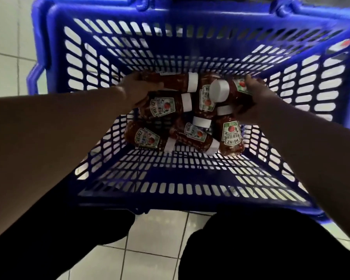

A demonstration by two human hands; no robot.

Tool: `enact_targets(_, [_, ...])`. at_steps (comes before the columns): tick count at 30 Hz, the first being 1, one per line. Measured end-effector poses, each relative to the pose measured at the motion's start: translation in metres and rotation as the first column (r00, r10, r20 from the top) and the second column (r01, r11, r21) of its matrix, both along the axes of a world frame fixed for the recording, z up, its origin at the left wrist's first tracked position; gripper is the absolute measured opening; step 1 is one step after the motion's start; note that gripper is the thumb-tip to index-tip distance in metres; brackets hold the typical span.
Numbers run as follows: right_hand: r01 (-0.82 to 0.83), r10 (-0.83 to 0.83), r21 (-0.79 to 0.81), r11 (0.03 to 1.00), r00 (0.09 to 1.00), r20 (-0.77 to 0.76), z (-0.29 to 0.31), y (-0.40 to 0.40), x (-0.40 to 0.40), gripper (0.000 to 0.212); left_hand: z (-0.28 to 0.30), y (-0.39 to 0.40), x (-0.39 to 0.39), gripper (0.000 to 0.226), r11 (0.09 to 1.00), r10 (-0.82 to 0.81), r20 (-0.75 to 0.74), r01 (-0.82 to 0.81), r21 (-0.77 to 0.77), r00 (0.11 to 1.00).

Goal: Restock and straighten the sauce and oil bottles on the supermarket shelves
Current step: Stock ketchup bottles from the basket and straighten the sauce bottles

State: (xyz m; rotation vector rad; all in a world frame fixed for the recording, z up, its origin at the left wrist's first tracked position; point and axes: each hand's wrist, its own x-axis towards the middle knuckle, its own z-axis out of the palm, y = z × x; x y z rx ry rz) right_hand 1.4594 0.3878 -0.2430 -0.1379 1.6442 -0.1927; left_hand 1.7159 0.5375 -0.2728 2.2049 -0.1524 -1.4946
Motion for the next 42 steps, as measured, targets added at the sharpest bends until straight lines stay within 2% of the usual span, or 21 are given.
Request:
enact_targets(2, [0.018, -0.018, -0.025, 1.0, 1.0, 0.018, 0.006, 0.005, -0.004, 0.02, 0.003, -0.011, -0.002, 0.037, 1.0, 0.022, -0.054, -0.022, -0.015, 0.998])
enact_targets(5, [0.03, -0.023, -0.084, 0.996, 0.996, 0.081, 0.012, 0.015, -0.015, 0.019, 0.006, -0.023, -0.01, 0.064, 0.996, 0.038, -0.069, -0.044, -0.084, 0.997])
enact_targets(9, [0.198, -0.179, -0.085, 0.977, 0.965, 0.194, 0.035, 0.033, -0.023, 0.047, 0.025, -0.024, -0.023, 0.091, 0.991, 0.082, -0.004, -0.082, -0.11, 0.997])
enact_targets(10, [0.212, -0.193, -0.068, 0.975, 0.957, 0.216, 0.043, 0.038, -0.024, 0.045, 0.033, -0.019, -0.028, 0.092, 0.988, 0.113, 0.044, -0.108, -0.106, 0.993])
enact_targets(13, [0.154, -0.139, -0.028, 0.988, 0.946, 0.293, 0.076, 0.056, -0.03, 0.019, 0.067, -0.001, -0.041, 0.084, 0.982, 0.148, 0.164, -0.125, -0.144, 0.975])
enact_targets(14, [0.113, -0.098, -0.034, 0.993, 0.949, 0.3, 0.091, 0.062, -0.033, 0.02, 0.082, 0.005, -0.043, 0.081, 0.976, 0.148, 0.157, -0.119, -0.182, 0.977])
enact_targets(16, [0.074, -0.06, -0.036, 0.997, 0.95, 0.306, 0.121, 0.074, -0.039, 0.034, 0.117, 0.017, -0.043, 0.076, 0.955, 0.173, 0.076, -0.148, -0.258, 0.982])
enact_targets(18, [0.088, -0.08, -0.008, 0.996, 0.933, 0.35, 0.159, 0.085, -0.047, 0.048, 0.161, 0.026, -0.047, 0.074, 0.926, 0.21, -0.05, -0.215, -0.311, 0.976])
enact_targets(22, [0.081, -0.074, 0.009, 0.997, 0.86, 0.505, 0.251, 0.1, -0.06, 0.025, 0.27, 0.044, -0.063, 0.069, 0.827, 0.298, -0.371, -0.432, -0.361, 0.879])
enact_targets(25, [0.071, -0.046, -0.025, 0.997, 0.838, 0.544, 0.332, 0.102, -0.066, 0.032, 0.367, 0.046, -0.079, 0.079, 0.734, 0.32, -0.489, -0.539, -0.413, 0.811])
enact_targets(27, [0.037, 0.001, -0.057, 0.998, 0.833, 0.553, 0.392, 0.102, -0.065, 0.046, 0.44, 0.045, -0.091, 0.077, 0.681, 0.353, -0.531, -0.6, -0.419, 0.771])
enact_targets(30, [-0.044, 0.122, -0.144, 0.989, 0.794, 0.595, 0.486, 0.095, -0.067, 0.042, 0.549, 0.036, -0.107, 0.035, 0.651, 0.324, -0.558, -0.608, -0.455, 0.764])
enact_targets(31, [-0.066, 0.164, -0.18, 0.982, 0.775, 0.611, 0.516, 0.092, -0.068, 0.036, 0.582, 0.032, -0.113, 0.029, 0.65, 0.317, -0.545, -0.597, -0.471, 0.776])
enact_targets(33, [-0.084, 0.23, -0.252, 0.964, 0.739, 0.633, 0.575, 0.084, -0.07, 0.032, 0.642, 0.023, -0.118, 0.026, 0.634, 0.3, -0.542, -0.589, -0.501, 0.785])
enact_targets(36, [-0.104, 0.322, -0.36, 0.927, 0.716, 0.62, 0.656, 0.071, -0.07, 0.043, 0.725, 0.004, -0.125, 0.023, 0.611, 0.24, -0.544, -0.561, -0.559, 0.804])
enact_targets(38, [-0.137, 0.4, -0.428, 0.893, 0.677, 0.618, 0.707, 0.063, -0.071, 0.049, 0.778, -0.009, -0.128, 0.029, 0.602, 0.199, -0.498, -0.506, -0.617, 0.844])
enact_targets(42, [-0.12, 0.542, -0.597, 0.793, 0.587, 0.602, 0.793, 0.046, -0.069, 0.042, 0.871, -0.025, -0.133, 0.031, 0.564, 0.121, -0.388, -0.385, -0.73, 0.913])
